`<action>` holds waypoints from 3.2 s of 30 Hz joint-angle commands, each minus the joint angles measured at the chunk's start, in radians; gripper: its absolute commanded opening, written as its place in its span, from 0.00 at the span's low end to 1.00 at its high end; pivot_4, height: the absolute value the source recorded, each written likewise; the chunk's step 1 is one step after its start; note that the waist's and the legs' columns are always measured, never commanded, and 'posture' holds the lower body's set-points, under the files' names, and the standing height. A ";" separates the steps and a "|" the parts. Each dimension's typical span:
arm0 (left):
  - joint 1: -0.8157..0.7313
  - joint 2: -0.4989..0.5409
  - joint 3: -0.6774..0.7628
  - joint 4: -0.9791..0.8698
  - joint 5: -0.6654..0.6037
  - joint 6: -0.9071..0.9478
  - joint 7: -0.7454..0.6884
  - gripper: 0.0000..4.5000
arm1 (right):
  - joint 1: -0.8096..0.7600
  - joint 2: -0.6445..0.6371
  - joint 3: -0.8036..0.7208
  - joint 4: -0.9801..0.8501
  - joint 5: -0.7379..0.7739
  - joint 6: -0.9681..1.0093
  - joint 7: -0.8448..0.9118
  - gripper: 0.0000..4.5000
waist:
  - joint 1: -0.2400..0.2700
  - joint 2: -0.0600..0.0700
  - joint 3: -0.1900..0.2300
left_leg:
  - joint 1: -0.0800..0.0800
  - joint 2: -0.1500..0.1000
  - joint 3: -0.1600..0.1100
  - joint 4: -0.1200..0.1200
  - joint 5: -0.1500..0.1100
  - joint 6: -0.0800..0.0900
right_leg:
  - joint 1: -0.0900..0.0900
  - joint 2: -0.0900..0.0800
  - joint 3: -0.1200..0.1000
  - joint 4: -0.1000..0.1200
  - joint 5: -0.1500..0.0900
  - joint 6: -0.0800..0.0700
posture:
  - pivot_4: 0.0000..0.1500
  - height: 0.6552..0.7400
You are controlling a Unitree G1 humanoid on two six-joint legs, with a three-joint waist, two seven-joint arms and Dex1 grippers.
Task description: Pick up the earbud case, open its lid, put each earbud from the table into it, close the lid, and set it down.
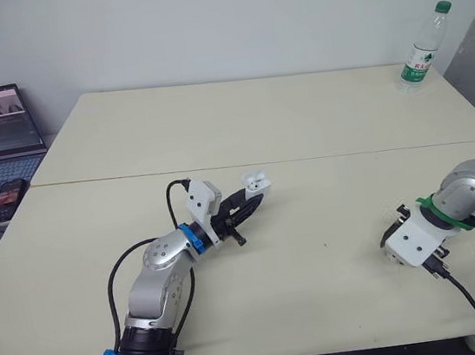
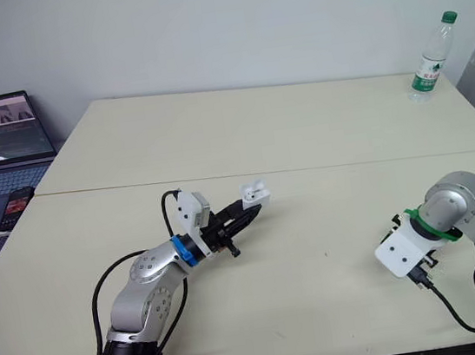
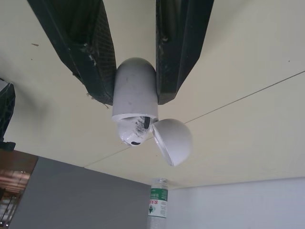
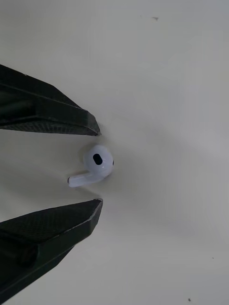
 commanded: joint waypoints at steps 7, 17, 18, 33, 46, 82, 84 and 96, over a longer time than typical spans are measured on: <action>-0.003 0.001 0.009 -0.036 -0.006 -0.015 0.001 0.17 | -0.017 -0.002 -0.015 0.015 0.005 -0.054 0.035 0.48 | 0.000 0.000 0.000 | 0.000 0.000 0.000 0.000 0.000 0.000 | 0.000 0.000 0.000 0.000 0.000 0.000 | 1.00 0.99; -0.002 0.006 0.010 -0.031 -0.004 -0.018 -0.003 0.17 | -0.013 0.010 -0.014 0.012 0.006 -0.060 0.043 0.44 | 0.000 0.000 0.000 | 0.000 0.000 0.000 0.000 0.000 0.000 | 0.000 0.000 0.000 0.000 0.000 0.000 | 1.00 0.99; -0.001 0.007 0.010 -0.030 -0.004 -0.019 -0.003 0.17 | -0.013 0.011 -0.014 0.012 0.006 -0.059 0.044 0.39 | 0.000 0.000 0.000 | 0.000 0.000 0.000 0.000 0.000 0.000 | 0.000 0.000 0.000 0.000 0.000 0.000 | 1.00 0.99; 0.002 0.008 0.009 -0.026 -0.001 -0.022 -0.005 0.17 | 0.015 0.006 -0.036 -0.042 -0.006 0.110 0.040 0.18 | 0.000 0.000 0.000 | 0.000 0.000 0.000 0.000 0.000 0.000 | 0.000 0.000 0.000 0.000 0.000 0.000 | 1.00 0.99; -0.002 0.005 0.000 -0.024 0.003 -0.021 -0.005 0.17 | 0.089 0.015 -0.050 -0.332 -0.051 0.942 0.042 0.18 | 0.002 0.000 0.000 | 0.000 0.000 -0.001 0.000 0.000 0.000 | 0.000 0.000 -0.001 0.000 0.000 0.000 | 1.00 0.99; 0.003 -0.002 0.007 -0.037 -0.009 -0.015 0.002 0.17 | -0.127 0.202 -0.133 -0.388 0.162 1.367 -0.082 0.18 | -0.003 0.000 0.000 | 0.000 0.000 -0.001 0.000 0.000 0.000 | 0.000 0.001 -0.001 0.000 0.000 0.000 | 1.00 0.99; 0.001 -0.012 0.015 -0.042 -0.024 -0.002 0.014 0.17 | -0.165 0.298 -0.218 -0.390 0.230 1.432 -0.141 0.18 | -0.002 0.000 0.000 | 0.000 0.000 -0.001 0.000 0.000 0.000 | 0.000 0.001 -0.001 0.000 0.000 0.000 | 1.00 0.99; -0.069 -0.100 0.056 -0.123 -0.152 0.117 0.106 0.17 | -0.294 1.045 -0.738 -0.493 0.428 1.618 -0.742 0.18 | 0.002 0.000 0.000 | -0.003 -0.001 -0.004 -0.001 0.000 -0.001 | -0.001 0.000 -0.002 0.000 0.000 0.000 | 1.00 0.99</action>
